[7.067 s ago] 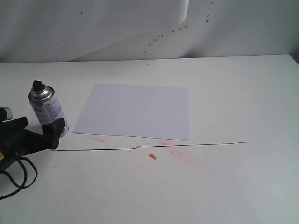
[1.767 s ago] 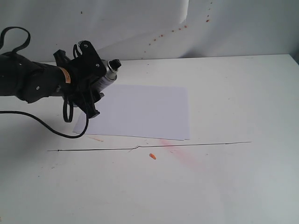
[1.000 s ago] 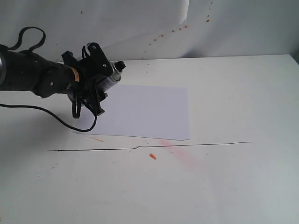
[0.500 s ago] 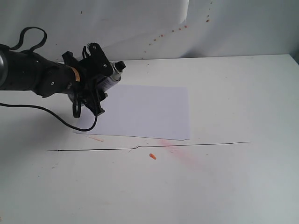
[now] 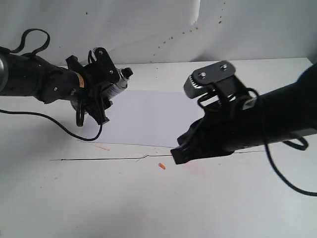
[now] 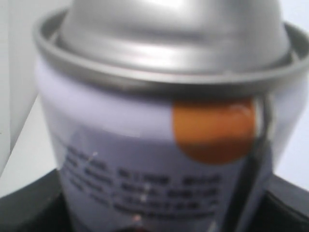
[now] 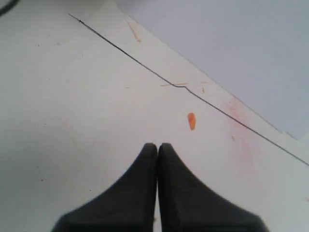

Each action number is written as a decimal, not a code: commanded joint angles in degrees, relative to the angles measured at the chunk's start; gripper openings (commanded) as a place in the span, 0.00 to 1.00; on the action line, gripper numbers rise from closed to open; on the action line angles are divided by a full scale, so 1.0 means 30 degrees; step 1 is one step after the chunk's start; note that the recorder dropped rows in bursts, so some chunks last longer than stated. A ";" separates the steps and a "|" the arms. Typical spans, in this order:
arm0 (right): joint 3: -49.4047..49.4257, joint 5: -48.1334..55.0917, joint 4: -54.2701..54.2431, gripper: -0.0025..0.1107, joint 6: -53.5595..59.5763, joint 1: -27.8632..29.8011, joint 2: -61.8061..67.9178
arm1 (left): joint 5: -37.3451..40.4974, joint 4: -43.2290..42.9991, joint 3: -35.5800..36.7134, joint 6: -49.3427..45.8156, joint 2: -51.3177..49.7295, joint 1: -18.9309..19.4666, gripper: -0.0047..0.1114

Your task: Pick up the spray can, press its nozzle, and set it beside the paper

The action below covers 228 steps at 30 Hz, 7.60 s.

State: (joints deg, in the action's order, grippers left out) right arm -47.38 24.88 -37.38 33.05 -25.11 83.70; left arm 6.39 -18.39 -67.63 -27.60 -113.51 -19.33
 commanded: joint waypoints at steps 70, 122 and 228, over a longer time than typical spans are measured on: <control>-1.2254 0.6288 -1.1047 0.02 0.8099 0.5332 1.1837 | -0.2686 -0.3659 -0.0392 -0.0452 -0.1328 -0.0653 0.04; -1.2254 0.5224 -1.5242 0.02 1.1904 0.5266 1.3286 | -0.1588 -0.3664 -0.2001 -0.1026 -0.2487 -0.0653 0.04; -0.1323 -0.2423 -0.9931 0.02 1.3515 0.7453 -0.4246 | 0.0705 0.6024 -0.1961 0.4233 0.4635 0.0727 0.04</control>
State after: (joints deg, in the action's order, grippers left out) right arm -53.67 19.81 -64.99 72.20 -3.01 75.93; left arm 9.33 -3.98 -72.90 -15.65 -103.31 -17.23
